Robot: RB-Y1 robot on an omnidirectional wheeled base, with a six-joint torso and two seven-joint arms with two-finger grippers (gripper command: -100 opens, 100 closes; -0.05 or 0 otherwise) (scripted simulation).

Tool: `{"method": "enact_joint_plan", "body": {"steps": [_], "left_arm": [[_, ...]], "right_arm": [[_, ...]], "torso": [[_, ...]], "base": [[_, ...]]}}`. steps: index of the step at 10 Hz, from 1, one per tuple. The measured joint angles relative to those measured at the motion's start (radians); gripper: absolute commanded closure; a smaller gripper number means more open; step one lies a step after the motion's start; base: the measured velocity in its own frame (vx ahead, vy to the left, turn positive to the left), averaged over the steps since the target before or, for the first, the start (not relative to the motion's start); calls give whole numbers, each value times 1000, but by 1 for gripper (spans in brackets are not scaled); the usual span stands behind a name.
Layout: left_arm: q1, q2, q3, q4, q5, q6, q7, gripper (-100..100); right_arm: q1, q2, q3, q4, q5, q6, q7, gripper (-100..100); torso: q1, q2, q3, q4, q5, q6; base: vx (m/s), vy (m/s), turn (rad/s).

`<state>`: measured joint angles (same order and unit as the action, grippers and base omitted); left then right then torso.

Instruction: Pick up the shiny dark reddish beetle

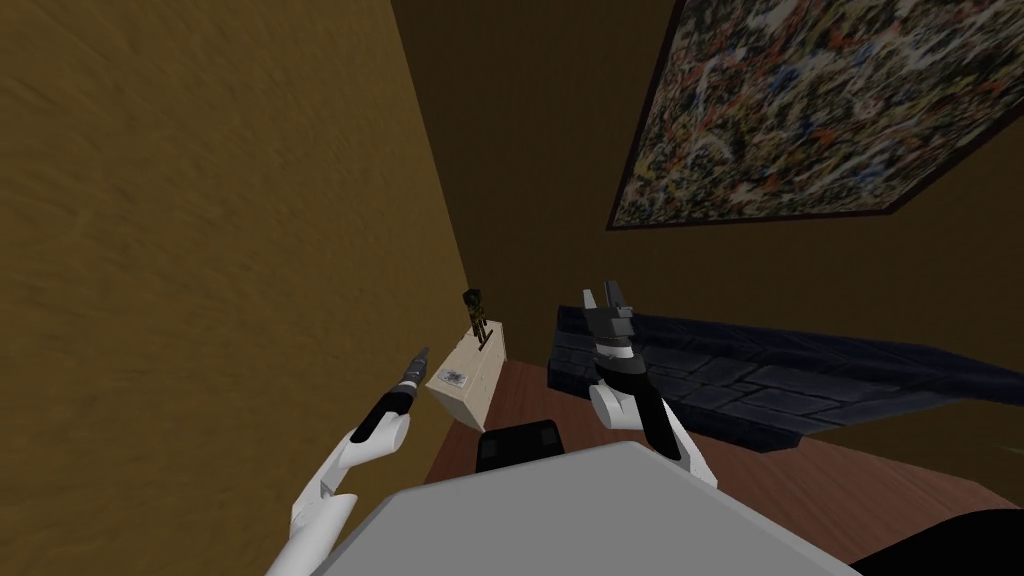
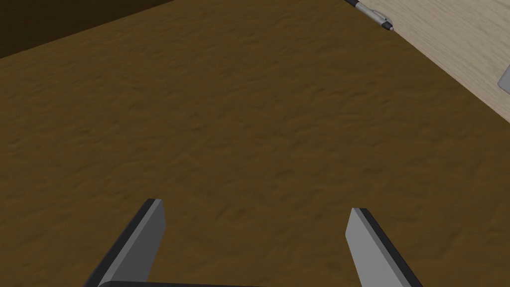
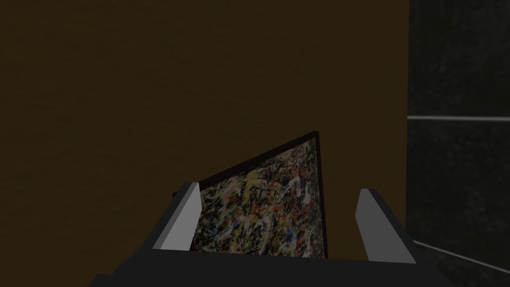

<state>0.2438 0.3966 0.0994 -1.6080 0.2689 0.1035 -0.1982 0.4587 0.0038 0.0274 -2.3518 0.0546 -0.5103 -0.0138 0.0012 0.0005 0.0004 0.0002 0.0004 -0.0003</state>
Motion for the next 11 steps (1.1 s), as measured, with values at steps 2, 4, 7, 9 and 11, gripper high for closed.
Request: {"method": "enact_joint_plan", "body": {"steps": [2,4,7,9,11], "left_arm": [[-24,10,5,50,14,39,-10,-100],[-48,17,10,101,26,86,-23,-100],[-82,27,10,183,41,118,-35,-100],[-95,37,16,222,56,166,-42,-100],[-120,52,12,275,73,179,-47,-100]], "right_arm": [[0,0,0,0,0,0,0,0],[0,0,0,0,0,0,0,0],[0,0,0,0,0,0,0,0],[0,0,0,0,0,0,0,0],[0,0,0,0,0,0,0,0]], "torso": [[0,0,0,0,0,0],[1,1,0,0,0,0],[1,0,0,0,0,0],[1,1,1,0,0,0],[0,0,0,0,0,1]], "base": [[-25,32,-107],[-20,26,-58],[-24,26,-155],[-21,22,-52],[-23,24,-153]]}}
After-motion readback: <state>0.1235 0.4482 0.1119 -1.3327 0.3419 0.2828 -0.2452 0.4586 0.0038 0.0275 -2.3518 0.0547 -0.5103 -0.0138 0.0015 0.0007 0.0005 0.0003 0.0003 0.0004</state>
